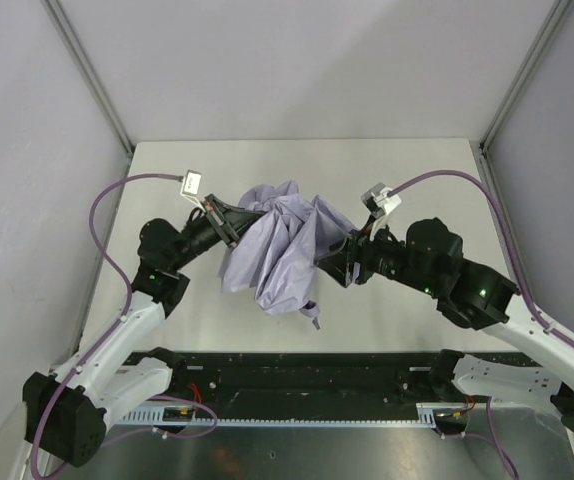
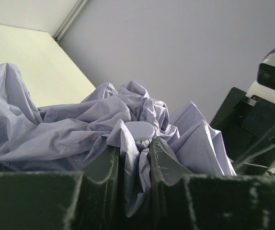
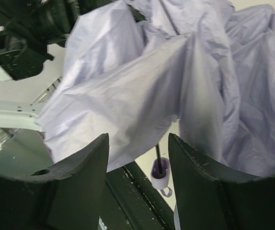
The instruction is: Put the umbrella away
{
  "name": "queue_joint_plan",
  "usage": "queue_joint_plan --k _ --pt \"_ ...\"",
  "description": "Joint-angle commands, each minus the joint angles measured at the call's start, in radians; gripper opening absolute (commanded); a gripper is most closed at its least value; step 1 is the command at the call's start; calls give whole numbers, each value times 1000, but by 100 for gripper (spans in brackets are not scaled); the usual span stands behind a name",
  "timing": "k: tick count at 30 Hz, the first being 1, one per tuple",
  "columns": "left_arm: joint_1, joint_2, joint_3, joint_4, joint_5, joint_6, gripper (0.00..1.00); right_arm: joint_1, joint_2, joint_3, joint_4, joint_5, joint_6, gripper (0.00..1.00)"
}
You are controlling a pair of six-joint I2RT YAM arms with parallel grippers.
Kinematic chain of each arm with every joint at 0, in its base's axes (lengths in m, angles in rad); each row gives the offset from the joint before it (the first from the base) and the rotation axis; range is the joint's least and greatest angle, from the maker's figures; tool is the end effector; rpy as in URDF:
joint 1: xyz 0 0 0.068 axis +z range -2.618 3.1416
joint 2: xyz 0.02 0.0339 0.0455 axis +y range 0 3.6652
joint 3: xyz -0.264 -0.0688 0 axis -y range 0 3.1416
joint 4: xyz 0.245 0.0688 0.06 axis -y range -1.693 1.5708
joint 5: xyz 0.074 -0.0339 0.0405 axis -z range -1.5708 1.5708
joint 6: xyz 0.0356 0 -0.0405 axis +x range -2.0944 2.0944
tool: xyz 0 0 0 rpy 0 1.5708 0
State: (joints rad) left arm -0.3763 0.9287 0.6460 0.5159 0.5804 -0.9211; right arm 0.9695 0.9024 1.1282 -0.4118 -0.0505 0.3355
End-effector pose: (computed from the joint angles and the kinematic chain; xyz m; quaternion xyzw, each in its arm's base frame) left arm 0.1927 -0.0971 0.3382 0.0564 0.6326 -0.5956 0.4919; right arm 0.1057 0.1572 0.4138 -0.2552 0.7261 0.4029 0.4953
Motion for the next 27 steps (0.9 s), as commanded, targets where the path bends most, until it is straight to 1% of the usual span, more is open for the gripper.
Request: queue_joint_plan --k 1,4,6,8,10,13,14,18,27 --pt "8 -24 64 110 30 -46 0 -4 27 -7 -65 135 -22 55" --pt "8 -30 63 115 44 -62 0 -3 53 -8 -35 156 -38 55" --pt "7 -30 60 124 50 -76 0 -4 69 -8 14 154 -45 60" --pt "7 -31 55 140 59 -94 0 -6 85 -7 65 138 -58 69" --pt "6 -26 50 158 70 -108 0 -12 111 -7 127 96 -76 80" --pt "-1 -18 39 187 83 -126 0 -17 149 -8 212 -33 -96 93" --pt "-5 -15 35 196 85 -130 0 -18 158 -8 239 -70 -99 96" --pt "-19 -10 26 228 97 -141 0 -33 193 -8 320 -162 -82 99" --pt "-73 8 44 287 139 -132 0 -113 280 -9 484 -393 -18 99"
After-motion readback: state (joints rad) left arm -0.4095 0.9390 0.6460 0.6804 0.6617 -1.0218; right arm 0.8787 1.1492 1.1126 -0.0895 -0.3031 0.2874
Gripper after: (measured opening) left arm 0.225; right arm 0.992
